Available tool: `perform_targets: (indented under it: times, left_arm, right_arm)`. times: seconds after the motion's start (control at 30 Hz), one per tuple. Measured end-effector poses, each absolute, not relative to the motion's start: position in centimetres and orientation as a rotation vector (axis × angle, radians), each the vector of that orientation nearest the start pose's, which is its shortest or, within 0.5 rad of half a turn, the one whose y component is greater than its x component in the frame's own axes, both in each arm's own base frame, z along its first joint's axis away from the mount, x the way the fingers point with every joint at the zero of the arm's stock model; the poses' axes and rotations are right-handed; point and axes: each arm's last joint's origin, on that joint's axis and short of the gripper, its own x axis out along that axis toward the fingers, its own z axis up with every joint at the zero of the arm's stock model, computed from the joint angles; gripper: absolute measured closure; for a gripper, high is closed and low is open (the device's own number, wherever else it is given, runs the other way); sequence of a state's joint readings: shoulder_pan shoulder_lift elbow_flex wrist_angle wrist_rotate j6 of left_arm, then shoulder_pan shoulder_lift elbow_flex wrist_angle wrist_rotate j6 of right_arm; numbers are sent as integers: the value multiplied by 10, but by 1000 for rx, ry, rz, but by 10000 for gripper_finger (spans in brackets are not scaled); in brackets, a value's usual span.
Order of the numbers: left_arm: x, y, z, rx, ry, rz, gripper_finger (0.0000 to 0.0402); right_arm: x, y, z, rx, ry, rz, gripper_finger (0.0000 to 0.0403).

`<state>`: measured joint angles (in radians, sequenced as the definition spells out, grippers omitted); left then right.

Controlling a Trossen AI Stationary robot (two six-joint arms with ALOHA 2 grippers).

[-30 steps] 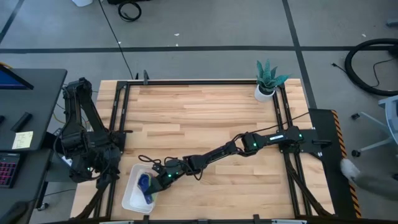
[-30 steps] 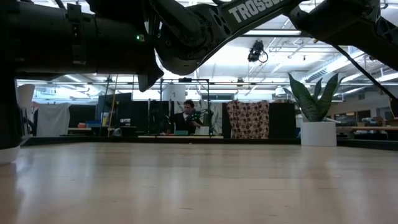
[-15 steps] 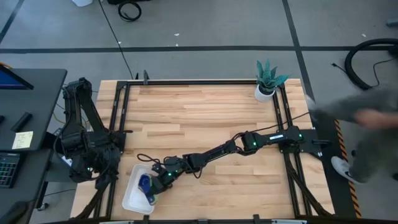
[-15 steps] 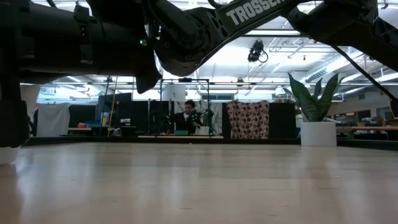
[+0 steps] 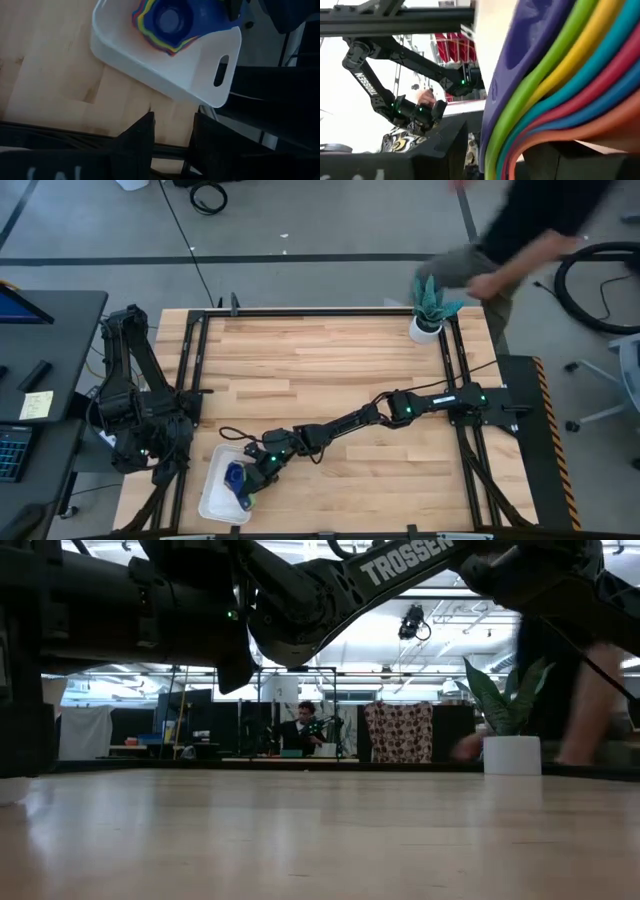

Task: Nest measuring cups in basket
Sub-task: Put the nested measuring cups into the white bin

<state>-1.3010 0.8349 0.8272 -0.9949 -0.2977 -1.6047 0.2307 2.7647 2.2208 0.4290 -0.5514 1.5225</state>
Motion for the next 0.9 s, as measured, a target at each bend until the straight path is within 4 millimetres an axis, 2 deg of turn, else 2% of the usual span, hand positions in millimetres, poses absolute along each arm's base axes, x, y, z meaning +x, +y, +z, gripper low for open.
perform_targets:
  times: [0.27,0.63,0.9]
  left_arm:
    - [46,-134,278,-690,1153,-123,260]
    - [46,-134,278,-692,1153,-125,260]
    - [47,-136,280,-720,1144,-147,260]
  right_arm:
    - [581,147,115,1469,636,495,231]
    - [581,149,119,1434,579,540,231]
    - [580,148,115,1489,659,464,232]
